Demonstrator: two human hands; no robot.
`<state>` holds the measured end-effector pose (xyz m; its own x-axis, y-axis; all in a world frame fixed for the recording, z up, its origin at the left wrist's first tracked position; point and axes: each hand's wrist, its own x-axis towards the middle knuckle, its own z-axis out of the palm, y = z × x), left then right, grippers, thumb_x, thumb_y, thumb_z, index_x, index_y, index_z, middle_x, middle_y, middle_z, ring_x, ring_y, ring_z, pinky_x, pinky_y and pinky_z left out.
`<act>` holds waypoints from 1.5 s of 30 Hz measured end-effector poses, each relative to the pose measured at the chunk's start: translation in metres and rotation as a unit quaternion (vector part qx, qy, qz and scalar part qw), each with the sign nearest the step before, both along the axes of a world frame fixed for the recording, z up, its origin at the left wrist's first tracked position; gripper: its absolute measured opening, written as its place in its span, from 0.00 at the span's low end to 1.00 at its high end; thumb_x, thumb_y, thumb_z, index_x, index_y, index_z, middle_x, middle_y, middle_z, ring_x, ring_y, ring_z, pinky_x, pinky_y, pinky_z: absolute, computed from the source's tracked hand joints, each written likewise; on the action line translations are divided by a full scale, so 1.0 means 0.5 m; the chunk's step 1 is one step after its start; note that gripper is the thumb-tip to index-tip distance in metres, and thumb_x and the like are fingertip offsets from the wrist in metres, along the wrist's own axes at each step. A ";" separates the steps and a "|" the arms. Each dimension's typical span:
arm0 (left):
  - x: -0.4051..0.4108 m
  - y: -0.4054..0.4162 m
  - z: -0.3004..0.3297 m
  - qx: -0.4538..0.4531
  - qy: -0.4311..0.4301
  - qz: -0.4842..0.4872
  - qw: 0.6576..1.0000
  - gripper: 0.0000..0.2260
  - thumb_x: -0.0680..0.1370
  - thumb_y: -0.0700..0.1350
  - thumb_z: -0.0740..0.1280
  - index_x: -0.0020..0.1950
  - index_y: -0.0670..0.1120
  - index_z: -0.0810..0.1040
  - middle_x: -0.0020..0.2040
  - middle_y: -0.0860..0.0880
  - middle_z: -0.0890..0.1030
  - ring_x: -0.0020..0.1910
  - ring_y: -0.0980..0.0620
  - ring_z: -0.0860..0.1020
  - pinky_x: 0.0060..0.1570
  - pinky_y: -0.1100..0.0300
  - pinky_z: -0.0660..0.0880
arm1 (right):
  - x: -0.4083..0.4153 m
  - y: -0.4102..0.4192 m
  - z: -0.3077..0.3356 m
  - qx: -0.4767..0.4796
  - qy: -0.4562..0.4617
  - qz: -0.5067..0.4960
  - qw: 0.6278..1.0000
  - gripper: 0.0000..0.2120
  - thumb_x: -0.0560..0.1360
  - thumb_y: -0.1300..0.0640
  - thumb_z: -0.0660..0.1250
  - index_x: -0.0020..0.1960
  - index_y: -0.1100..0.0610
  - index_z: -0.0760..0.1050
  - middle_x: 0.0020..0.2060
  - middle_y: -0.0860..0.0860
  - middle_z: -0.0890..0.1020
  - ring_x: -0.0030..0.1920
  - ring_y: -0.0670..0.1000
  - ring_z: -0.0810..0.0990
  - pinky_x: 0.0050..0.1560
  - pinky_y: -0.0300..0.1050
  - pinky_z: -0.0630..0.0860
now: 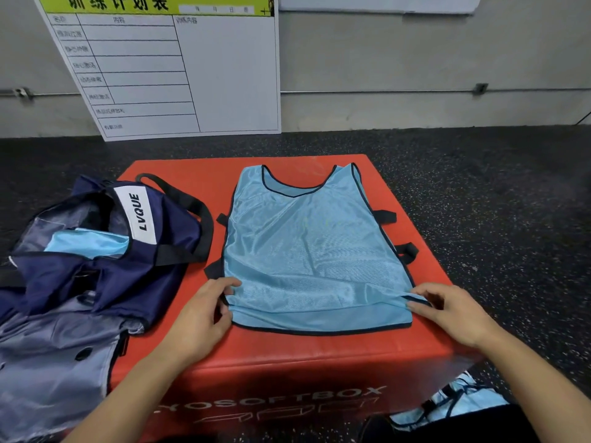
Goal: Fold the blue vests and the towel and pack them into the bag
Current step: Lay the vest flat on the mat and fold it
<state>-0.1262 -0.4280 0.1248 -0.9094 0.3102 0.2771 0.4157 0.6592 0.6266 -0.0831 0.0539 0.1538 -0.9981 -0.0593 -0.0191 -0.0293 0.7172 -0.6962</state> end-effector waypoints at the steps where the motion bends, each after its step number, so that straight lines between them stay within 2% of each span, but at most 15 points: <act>1: 0.001 -0.003 0.001 -0.001 -0.001 -0.004 1.000 0.30 0.73 0.35 0.71 0.67 0.62 0.71 0.56 0.58 0.76 0.47 0.52 0.79 0.50 0.63 0.75 | 0.001 0.002 -0.001 0.001 0.001 -0.001 1.000 0.04 0.75 0.52 0.75 0.49 0.44 0.84 0.44 0.43 0.86 0.47 0.52 0.83 0.52 0.48 0.76; 5: 0.009 -0.027 0.014 -0.001 -0.034 -0.044 0.998 0.31 0.68 0.36 0.69 0.69 0.56 0.73 0.57 0.54 0.76 0.50 0.52 0.80 0.49 0.58 0.76 | 0.004 0.005 -0.005 0.008 0.010 -0.005 1.000 0.05 0.74 0.46 0.74 0.49 0.43 0.84 0.44 0.45 0.86 0.47 0.56 0.82 0.53 0.54 0.77; 8: 0.010 -0.033 0.014 -0.024 -0.019 -0.043 0.999 0.31 0.71 0.32 0.72 0.70 0.54 0.73 0.56 0.56 0.75 0.51 0.55 0.79 0.54 0.66 0.73 | 0.007 0.010 -0.010 -0.005 0.022 -0.006 1.000 0.12 0.72 0.37 0.72 0.50 0.42 0.84 0.43 0.46 0.86 0.45 0.54 0.82 0.52 0.51 0.77; 12: 0.006 -0.019 0.003 -0.036 -0.002 -0.041 0.999 0.30 0.74 0.31 0.69 0.71 0.55 0.72 0.60 0.59 0.73 0.49 0.58 0.78 0.57 0.67 0.73 | 0.009 0.011 -0.014 -0.010 0.013 -0.012 1.000 0.03 0.75 0.50 0.75 0.48 0.42 0.84 0.42 0.46 0.86 0.45 0.55 0.82 0.51 0.47 0.75; 18: 0.007 -0.032 0.026 -0.011 -0.046 -0.040 0.998 0.30 0.75 0.29 0.65 0.70 0.57 0.72 0.55 0.53 0.75 0.46 0.54 0.77 0.53 0.71 0.71 | 0.012 0.002 -0.009 -0.008 0.009 -0.010 1.000 0.04 0.76 0.51 0.75 0.48 0.43 0.84 0.42 0.46 0.85 0.45 0.55 0.82 0.52 0.50 0.76; 24: 0.013 -0.066 0.029 -0.040 -0.072 -0.064 0.995 0.34 0.71 0.28 0.65 0.68 0.60 0.73 0.53 0.56 0.77 0.45 0.51 0.78 0.49 0.68 0.72 | 0.017 0.007 -0.007 -0.008 0.017 -0.025 0.999 0.07 0.75 0.55 0.76 0.45 0.43 0.83 0.37 0.49 0.82 0.36 0.45 0.76 0.42 0.41 0.72; 26: 0.011 -0.063 0.029 -0.036 -0.054 -0.049 0.997 0.34 0.70 0.27 0.65 0.66 0.59 0.75 0.51 0.56 0.77 0.44 0.52 0.78 0.49 0.67 0.73 | 0.015 0.006 -0.009 -0.013 0.014 -0.030 0.999 0.06 0.75 0.55 0.76 0.46 0.43 0.84 0.38 0.48 0.82 0.39 0.50 0.79 0.45 0.44 0.76; 28: 0.010 -0.055 0.033 -0.035 -0.032 -0.015 0.999 0.29 0.71 0.28 0.70 0.63 0.58 0.78 0.49 0.57 0.79 0.44 0.54 0.78 0.49 0.68 0.73 | 0.013 0.003 -0.006 -0.021 0.009 -0.026 0.999 0.05 0.76 0.55 0.75 0.47 0.45 0.84 0.39 0.48 0.84 0.42 0.54 0.81 0.49 0.51 0.77; 31: 0.012 -0.051 0.045 -0.029 0.016 0.015 0.999 0.16 0.75 0.39 0.74 0.57 0.57 0.81 0.44 0.58 0.80 0.44 0.57 0.78 0.46 0.70 0.72 | 0.010 -0.009 0.007 -0.068 0.011 -0.019 0.997 0.10 0.76 0.62 0.74 0.46 0.46 0.84 0.36 0.49 0.84 0.34 0.51 0.80 0.42 0.44 0.77; 33: 0.013 -0.054 0.056 -0.029 0.027 0.017 0.999 0.07 0.76 0.46 0.73 0.50 0.58 0.80 0.44 0.58 0.81 0.44 0.57 0.79 0.44 0.66 0.73 | 0.009 -0.019 0.018 -0.105 0.022 -0.011 0.994 0.14 0.76 0.67 0.73 0.46 0.47 0.84 0.35 0.54 0.85 0.34 0.49 0.81 0.43 0.41 0.76; 35: 0.014 -0.059 0.057 -0.039 0.014 0.003 0.999 0.11 0.74 0.42 0.75 0.47 0.57 0.78 0.45 0.56 0.80 0.45 0.55 0.79 0.44 0.64 0.74 | 0.010 -0.022 0.023 -0.133 0.037 -0.020 0.990 0.15 0.74 0.67 0.75 0.46 0.46 0.85 0.38 0.56 0.86 0.38 0.48 0.81 0.45 0.42 0.76; 39: 0.015 -0.064 0.053 -0.057 -0.007 -0.015 0.998 0.25 0.68 0.27 0.72 0.52 0.56 0.78 0.47 0.56 0.77 0.47 0.52 0.78 0.46 0.67 0.73 | 0.020 -0.011 0.026 -0.164 0.054 -0.035 0.984 0.10 0.70 0.63 0.78 0.44 0.48 0.86 0.43 0.55 0.87 0.45 0.54 0.84 0.53 0.46 0.77; 41: 0.014 -0.066 0.053 -0.055 0.006 -0.002 0.998 0.19 0.71 0.32 0.73 0.51 0.56 0.79 0.45 0.55 0.78 0.46 0.53 0.78 0.45 0.66 0.72 | 0.029 -0.011 0.030 -0.166 0.054 -0.029 0.984 0.06 0.67 0.57 0.81 0.43 0.51 0.86 0.44 0.54 0.87 0.48 0.57 0.85 0.53 0.42 0.78; 43: 0.015 -0.066 0.055 -0.045 0.008 0.003 0.999 0.07 0.76 0.44 0.73 0.48 0.57 0.79 0.43 0.55 0.80 0.45 0.54 0.79 0.46 0.63 0.74 | 0.036 -0.004 0.026 -0.155 0.055 -0.020 0.986 0.19 0.62 0.38 0.82 0.42 0.52 0.86 0.44 0.54 0.87 0.45 0.53 0.85 0.51 0.41 0.78; 45: 0.018 -0.062 0.058 -0.036 -0.004 0.000 0.999 0.05 0.80 0.48 0.71 0.45 0.55 0.79 0.43 0.55 0.81 0.44 0.54 0.80 0.46 0.62 0.74 | 0.044 0.000 0.025 -0.137 0.045 -0.012 0.989 0.28 0.58 0.28 0.78 0.42 0.52 0.86 0.42 0.54 0.86 0.42 0.53 0.83 0.49 0.46 0.77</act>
